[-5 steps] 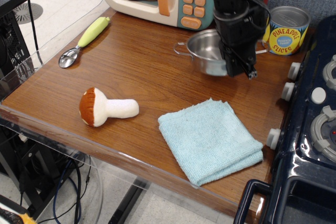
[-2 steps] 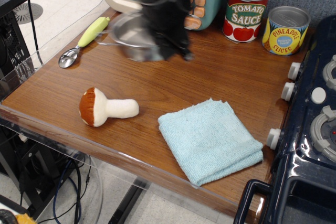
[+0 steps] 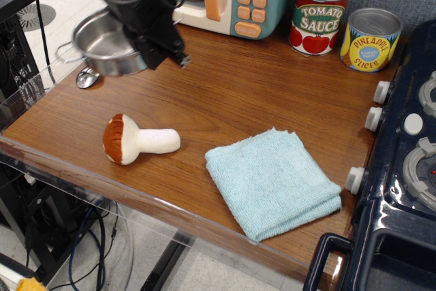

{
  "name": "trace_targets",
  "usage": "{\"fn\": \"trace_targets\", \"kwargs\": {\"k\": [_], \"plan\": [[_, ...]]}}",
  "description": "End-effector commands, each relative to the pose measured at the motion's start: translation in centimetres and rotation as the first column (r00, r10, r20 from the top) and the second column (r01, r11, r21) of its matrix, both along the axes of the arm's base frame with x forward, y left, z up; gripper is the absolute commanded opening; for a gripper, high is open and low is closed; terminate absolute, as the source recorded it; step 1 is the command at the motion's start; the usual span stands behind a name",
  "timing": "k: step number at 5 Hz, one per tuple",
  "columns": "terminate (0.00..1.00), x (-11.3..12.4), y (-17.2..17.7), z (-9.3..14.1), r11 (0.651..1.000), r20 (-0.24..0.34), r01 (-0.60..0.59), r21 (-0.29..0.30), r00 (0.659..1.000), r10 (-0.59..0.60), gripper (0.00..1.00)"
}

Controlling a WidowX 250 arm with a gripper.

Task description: Move the pot between the spoon and mushroom

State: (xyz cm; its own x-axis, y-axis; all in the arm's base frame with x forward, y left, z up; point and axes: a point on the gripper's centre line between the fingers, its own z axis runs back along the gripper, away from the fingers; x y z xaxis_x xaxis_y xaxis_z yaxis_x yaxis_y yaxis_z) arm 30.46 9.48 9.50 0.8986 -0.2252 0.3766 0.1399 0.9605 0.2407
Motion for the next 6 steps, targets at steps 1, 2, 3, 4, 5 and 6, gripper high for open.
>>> {"fn": "trace_targets", "kwargs": {"k": [1, 2, 3, 4, 5, 6], "plan": [[0.0, 1.7, 1.9, -3.3, 0.997, -0.051, -0.079, 0.015, 0.996, 0.08, 0.0], [0.0, 1.9, 2.4, -4.7, 0.996, -0.096, -0.092, 0.013, 0.991, 0.092, 0.0], [0.0, 2.0, 2.2, -5.3, 0.997, -0.112, -0.077, 0.014, 0.991, 0.078, 0.0], [0.0, 1.8, 1.9, -5.6, 0.998, -0.127, -0.068, 0.011, 0.99, 0.069, 1.0], [0.0, 1.8, 1.6, -5.6, 0.997, -0.121, -0.076, 0.006, 0.99, 0.076, 1.0], [0.0, 1.8, 1.1, -5.4, 0.998, -0.121, -0.066, 0.011, 0.99, 0.066, 1.0]]}}
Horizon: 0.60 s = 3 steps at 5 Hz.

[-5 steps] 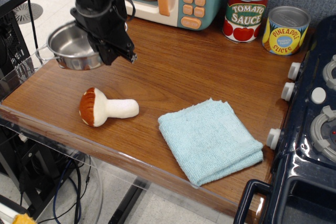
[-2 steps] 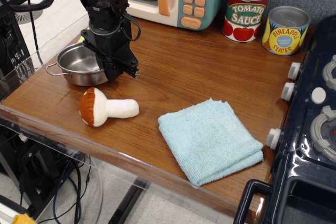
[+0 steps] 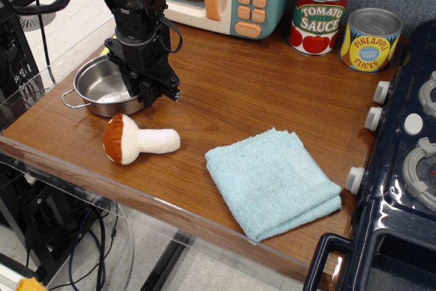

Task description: Move the pot between the spoon and mushroom

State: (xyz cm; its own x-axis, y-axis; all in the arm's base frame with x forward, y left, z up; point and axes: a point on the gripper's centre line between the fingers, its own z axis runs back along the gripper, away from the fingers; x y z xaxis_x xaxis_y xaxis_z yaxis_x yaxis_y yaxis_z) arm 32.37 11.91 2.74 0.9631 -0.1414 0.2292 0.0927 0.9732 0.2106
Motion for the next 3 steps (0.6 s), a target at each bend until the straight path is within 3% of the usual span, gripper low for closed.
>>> {"fn": "trace_targets", "kwargs": {"k": [1, 2, 3], "plan": [[0.0, 0.1, -1.9, 2.0, 0.999, 0.043, 0.04, 0.019, 0.998, -0.04, 1.0], [0.0, 0.5, -2.6, 3.6, 0.999, 0.04, 0.049, -0.001, 0.998, -0.049, 1.0], [0.0, 0.9, -3.0, 5.6, 0.999, 0.075, 0.042, -0.006, 0.996, -0.042, 1.0]]}}
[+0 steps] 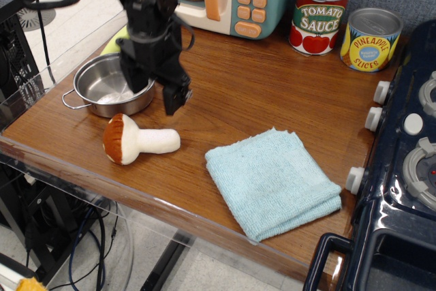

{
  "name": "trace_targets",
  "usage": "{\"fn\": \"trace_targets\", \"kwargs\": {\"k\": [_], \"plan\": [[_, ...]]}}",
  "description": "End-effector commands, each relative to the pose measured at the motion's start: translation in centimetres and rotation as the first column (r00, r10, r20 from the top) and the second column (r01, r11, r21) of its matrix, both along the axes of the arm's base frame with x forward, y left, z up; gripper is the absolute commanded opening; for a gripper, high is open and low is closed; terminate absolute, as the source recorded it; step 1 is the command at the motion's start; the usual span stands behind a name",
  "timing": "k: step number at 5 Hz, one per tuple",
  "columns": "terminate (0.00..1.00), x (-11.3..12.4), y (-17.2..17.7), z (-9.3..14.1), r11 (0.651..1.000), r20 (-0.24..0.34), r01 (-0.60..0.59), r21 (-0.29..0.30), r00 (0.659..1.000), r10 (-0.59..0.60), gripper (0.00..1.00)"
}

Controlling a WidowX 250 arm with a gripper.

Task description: Move the pot between the spoon and mushroom

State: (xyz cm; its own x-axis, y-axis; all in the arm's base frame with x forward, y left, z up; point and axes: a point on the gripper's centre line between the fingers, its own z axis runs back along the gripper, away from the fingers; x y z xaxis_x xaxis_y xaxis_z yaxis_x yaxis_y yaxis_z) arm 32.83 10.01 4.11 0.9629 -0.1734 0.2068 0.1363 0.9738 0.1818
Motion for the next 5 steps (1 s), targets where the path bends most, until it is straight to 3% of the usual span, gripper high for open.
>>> {"fn": "trace_targets", "kwargs": {"k": [1, 4, 5], "plan": [[0.0, 0.71, -1.17, 6.55, 1.0, 0.149, -0.005, -0.024, 0.989, 0.009, 1.0], [0.0, 0.71, -1.17, 6.55, 1.0, 0.149, -0.005, -0.024, 0.989, 0.009, 1.0], [1.0, 0.71, -1.17, 6.55, 1.0, 0.149, -0.005, -0.024, 0.989, 0.009, 1.0]]}}
